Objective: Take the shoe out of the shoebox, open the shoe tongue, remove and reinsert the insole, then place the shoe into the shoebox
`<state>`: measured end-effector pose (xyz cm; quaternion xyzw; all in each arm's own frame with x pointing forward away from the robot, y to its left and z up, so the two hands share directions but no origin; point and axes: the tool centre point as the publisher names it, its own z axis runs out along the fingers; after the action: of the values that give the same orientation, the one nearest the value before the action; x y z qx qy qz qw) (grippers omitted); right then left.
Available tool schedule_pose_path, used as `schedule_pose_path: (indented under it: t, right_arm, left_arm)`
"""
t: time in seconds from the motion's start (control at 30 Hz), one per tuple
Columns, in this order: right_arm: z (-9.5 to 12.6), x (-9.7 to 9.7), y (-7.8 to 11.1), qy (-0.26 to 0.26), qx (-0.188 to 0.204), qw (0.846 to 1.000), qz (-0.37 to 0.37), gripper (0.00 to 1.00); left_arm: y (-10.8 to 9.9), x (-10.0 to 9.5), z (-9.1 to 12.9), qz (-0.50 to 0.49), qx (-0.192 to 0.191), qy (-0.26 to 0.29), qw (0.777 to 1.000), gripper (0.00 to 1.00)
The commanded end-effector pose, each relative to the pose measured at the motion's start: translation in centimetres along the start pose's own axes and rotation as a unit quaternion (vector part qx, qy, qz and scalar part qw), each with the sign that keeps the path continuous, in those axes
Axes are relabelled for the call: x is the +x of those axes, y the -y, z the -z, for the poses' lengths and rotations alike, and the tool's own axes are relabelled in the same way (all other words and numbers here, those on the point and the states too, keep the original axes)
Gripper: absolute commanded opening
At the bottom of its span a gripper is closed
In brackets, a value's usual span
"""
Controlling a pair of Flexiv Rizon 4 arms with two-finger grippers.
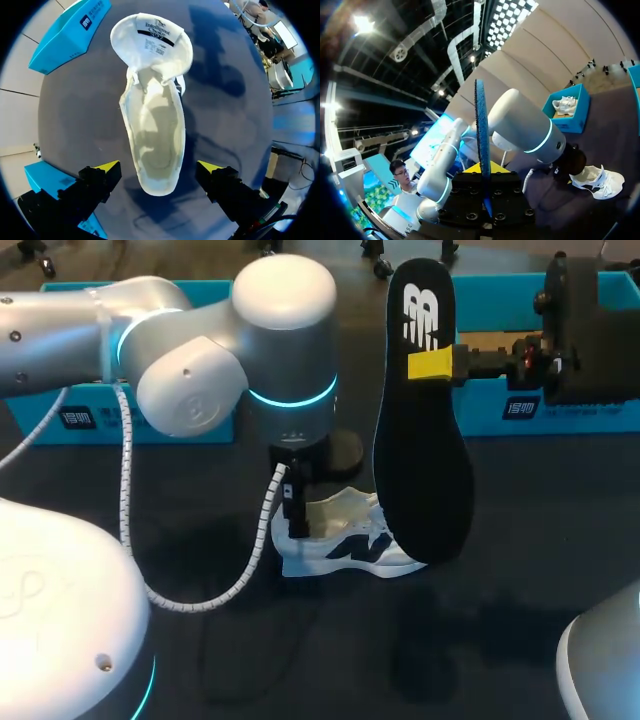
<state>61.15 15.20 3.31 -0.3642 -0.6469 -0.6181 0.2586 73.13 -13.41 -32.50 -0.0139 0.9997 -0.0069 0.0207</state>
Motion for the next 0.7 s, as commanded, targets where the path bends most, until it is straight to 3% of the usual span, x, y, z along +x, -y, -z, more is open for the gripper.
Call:
schedule_pose_path:
  t: [0.03, 0.33, 0.53, 0.7]
  right_arm:
    - [-0.3, 0.0, -0.1, 0.001, 0.0, 1.0, -0.001, 0.0]
    - [-0.3, 0.0, -0.1, 0.001, 0.0, 1.0, -0.001, 0.0]
    - [-0.3, 0.0, -0.1, 0.001, 0.0, 1.0, -0.001, 0.0]
    - [-0.3, 0.0, -0.1, 0.001, 0.0, 1.0, -0.001, 0.0]
  left_arm:
    - [0.6, -0.7, 0.6, -0.004, 0.005, -0.002, 1.0, 1.0]
    - [2.9, -3.9, 1.8, -0.007, 0.009, 0.005, 1.0, 1.0]
    - [4.2, -5.7, 0.6, -0.017, 0.012, -0.006, 1.0, 1.0]
    - [4.9, -7.2, -1.8, -0.021, 0.011, -0.032, 0.999, 1.0]
